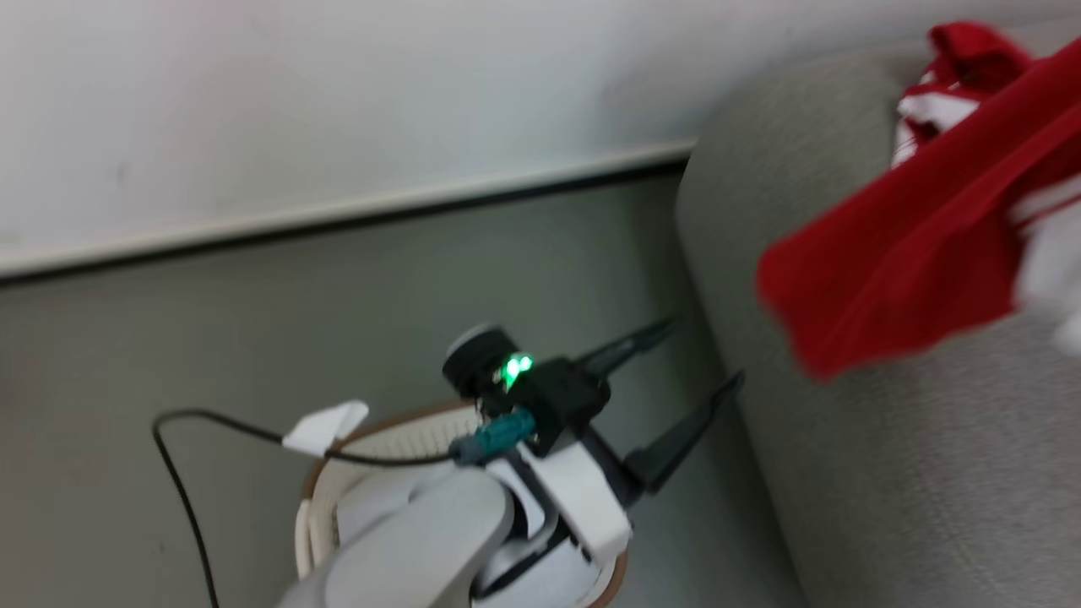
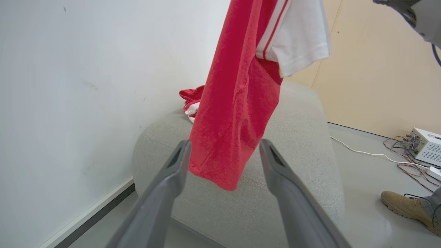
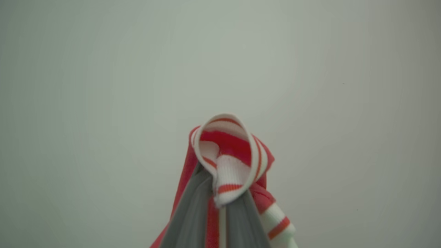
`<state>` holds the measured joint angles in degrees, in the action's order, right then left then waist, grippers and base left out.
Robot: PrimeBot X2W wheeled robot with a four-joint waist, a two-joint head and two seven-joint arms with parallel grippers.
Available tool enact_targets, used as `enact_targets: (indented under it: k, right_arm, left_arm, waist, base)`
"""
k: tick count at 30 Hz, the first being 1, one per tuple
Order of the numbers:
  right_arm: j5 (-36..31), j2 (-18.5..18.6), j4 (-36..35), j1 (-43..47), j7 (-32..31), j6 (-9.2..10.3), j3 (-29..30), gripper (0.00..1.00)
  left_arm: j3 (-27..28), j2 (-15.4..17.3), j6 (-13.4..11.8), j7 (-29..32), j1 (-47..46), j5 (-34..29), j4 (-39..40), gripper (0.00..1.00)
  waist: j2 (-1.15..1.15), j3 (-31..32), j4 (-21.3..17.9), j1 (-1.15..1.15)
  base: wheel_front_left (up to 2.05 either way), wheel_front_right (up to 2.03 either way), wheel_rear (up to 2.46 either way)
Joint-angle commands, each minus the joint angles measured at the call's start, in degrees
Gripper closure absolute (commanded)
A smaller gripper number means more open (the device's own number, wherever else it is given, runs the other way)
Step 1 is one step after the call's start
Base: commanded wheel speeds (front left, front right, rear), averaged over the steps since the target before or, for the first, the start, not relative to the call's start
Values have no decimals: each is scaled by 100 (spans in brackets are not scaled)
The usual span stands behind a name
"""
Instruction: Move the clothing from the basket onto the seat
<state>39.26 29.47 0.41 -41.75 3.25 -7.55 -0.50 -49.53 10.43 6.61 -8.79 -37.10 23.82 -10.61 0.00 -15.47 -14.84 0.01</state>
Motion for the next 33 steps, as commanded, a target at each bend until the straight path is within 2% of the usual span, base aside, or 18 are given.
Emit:
enact_targets:
  k: [1, 3, 6, 9, 12, 15, 20, 25, 30, 32, 33]
  right_arm:
    - [55, 81, 188, -529, -113, 13, 354, 100]
    - [-45, 221, 582, -1176, -243, 13, 871, 100]
    - [-388, 465, 1140, -2086, -386, 13, 1350, 100]
    - [-781, 655, 1672, -2810, -387, 13, 1679, 100]
    - [-1166, 705, 2199, -3162, -319, 13, 1839, 100]
    - [-1395, 565, 2653, -3120, -103, 13, 1960, 100]
    - [-1729, 292, 3678, -2538, 500, 13, 2375, 100]
    - [-2152, 140, 4676, -2035, 932, 13, 2919, 100]
    - [-2447, -39, 5259, -1697, 1111, 13, 3345, 100]
    - [-2526, -80, 5394, -1550, 1152, 13, 3382, 76]
    - [-2565, -112, 5438, -1478, 1153, 13, 3365, 51]
  left_arm:
    - [27, 63, 30, 2, -267, -108, 64, 0]
    - [30, 75, 38, 37, -571, -151, 125, 0]
    - [-16, 48, 59, 45, -986, -219, 207, 0]
    - [-48, 20, 73, 9, -1336, -266, 265, 0]
    - [-102, -48, 79, -41, -1593, -303, 304, 0]
    - [-154, -132, 81, -101, -1762, -321, 299, 0]
    - [-196, -175, 46, -157, -1785, -340, 194, 0]
    - [-188, -31, -17, -189, -1614, -307, 110, 0]
    - [-149, 122, -84, -202, -1424, -187, 52, 0]
    - [-139, 131, -113, -221, -1369, -143, 37, 0]
    - [-137, 134, -122, -236, -1331, -126, 26, 0]
  waist:
    - [0, -854, 464, -1]
    - [0, -1205, 569, -1]
    - [0, -1659, 742, -1]
    - [0, -2035, 878, -1]
    - [0, -2347, 1002, -1]
    - [0, -2590, 1119, -1]
    - [0, -2768, 1220, -1]
    - [0, -2672, 1188, -1]
    - [0, -2401, 1043, -1]
    - [0, -2264, 998, -1]
    - [0, -2184, 979, -1]
  base:
    - [0, 0, 0]
    - [0, 0, 0]
    - [0, 0, 0]
    - [0, 0, 0]
    - [0, 0, 0]
    - [0, 0, 0]
    - [0, 0, 0]
    - [0, 0, 0]
    - [0, 0, 0]
    - [0, 0, 0]
    - [0, 0, 0]
